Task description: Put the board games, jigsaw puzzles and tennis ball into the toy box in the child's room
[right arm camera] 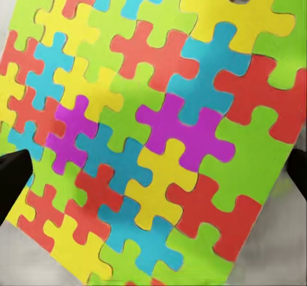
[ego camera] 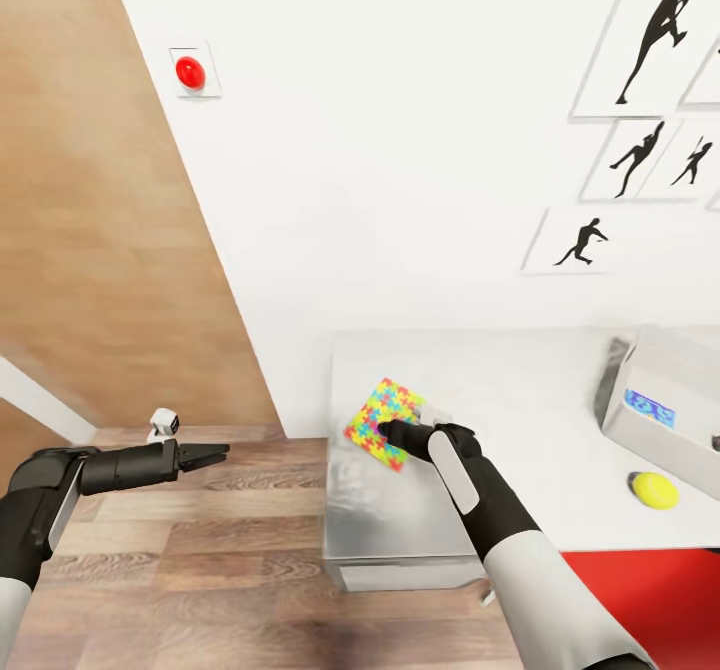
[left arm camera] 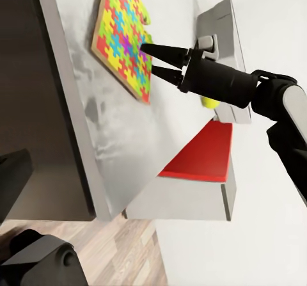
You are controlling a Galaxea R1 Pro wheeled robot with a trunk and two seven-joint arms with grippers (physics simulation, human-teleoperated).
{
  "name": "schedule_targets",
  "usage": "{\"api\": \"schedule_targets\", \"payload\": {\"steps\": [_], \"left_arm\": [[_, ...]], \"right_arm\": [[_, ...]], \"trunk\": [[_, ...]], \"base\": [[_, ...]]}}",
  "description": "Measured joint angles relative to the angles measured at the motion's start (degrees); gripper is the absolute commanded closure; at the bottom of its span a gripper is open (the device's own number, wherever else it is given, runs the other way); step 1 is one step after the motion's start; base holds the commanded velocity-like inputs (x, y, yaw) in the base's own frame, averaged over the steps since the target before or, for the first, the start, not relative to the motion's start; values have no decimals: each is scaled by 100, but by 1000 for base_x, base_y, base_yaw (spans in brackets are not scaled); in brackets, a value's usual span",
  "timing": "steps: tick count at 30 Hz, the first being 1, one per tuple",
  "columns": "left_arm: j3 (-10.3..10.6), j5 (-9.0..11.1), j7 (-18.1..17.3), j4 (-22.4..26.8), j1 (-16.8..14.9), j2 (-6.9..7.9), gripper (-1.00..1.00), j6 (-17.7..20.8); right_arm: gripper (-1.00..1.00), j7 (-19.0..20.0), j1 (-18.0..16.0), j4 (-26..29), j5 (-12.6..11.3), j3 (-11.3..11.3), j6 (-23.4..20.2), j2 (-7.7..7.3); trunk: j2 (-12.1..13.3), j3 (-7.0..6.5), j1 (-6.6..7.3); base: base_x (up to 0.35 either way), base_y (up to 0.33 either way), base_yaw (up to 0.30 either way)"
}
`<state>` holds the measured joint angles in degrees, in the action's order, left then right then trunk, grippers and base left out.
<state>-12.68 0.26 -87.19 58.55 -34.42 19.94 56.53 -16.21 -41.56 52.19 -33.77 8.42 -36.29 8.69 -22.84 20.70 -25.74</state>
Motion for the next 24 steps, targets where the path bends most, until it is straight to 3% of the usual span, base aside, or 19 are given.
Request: {"api": "schedule_targets", "payload": {"steps": [13,24], "left_arm": [[0,0,-3,0,1,0,-100,0],[0,1,3,0,2,0,-100,0]], "right_arm": [[-100,-1,0,-1,18,4,-2,0],[-100,0,0,0,5,0,-1,0]], "trunk": [[0,0,0],[0,0,0]], "base": [[4,228,0],[8,117,0]]}}
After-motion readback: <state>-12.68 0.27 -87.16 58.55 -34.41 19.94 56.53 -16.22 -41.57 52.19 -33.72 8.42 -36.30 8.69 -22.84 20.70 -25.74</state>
